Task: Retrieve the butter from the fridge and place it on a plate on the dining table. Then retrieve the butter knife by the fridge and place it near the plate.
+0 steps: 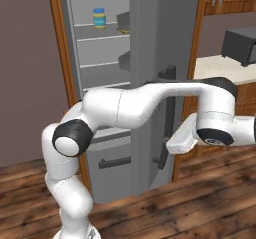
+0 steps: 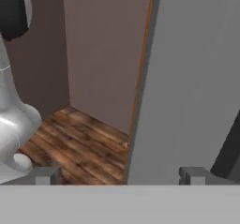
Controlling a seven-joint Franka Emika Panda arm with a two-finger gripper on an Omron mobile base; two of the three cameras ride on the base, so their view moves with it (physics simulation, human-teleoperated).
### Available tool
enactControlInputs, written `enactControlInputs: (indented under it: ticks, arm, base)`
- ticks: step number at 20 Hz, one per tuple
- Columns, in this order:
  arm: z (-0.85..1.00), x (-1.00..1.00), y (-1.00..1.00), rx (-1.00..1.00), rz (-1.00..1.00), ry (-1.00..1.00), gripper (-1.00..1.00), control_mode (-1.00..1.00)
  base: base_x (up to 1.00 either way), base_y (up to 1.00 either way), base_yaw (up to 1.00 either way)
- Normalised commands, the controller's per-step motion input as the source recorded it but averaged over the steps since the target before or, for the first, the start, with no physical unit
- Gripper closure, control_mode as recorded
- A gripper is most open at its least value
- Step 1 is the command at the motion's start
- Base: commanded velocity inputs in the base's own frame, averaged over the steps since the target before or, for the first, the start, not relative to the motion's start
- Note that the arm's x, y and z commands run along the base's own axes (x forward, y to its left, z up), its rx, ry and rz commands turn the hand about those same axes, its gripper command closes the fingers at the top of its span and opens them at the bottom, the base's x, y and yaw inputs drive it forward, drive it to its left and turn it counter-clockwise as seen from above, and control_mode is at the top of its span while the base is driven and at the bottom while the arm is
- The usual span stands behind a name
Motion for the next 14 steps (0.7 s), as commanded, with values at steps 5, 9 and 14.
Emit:
enactControlInputs:
  ticks: [5,9,14]
  arm:
    - [0.00,0.00,1.00,-0.50,-0.03,0.14,-1.00,-1.00]
    - [0.01,0.00,1.00,-0.35,-0.18,0.00,-1.00,-1.00]
    - [0.04,-0.12,1.00,-0.29,-0.28,0.00,-1.00,-1.00]
  base:
    - [0.00,0.00,0.00]
    - [0.00,0.00,0.00]
    - [0.00,0.00,0.00]
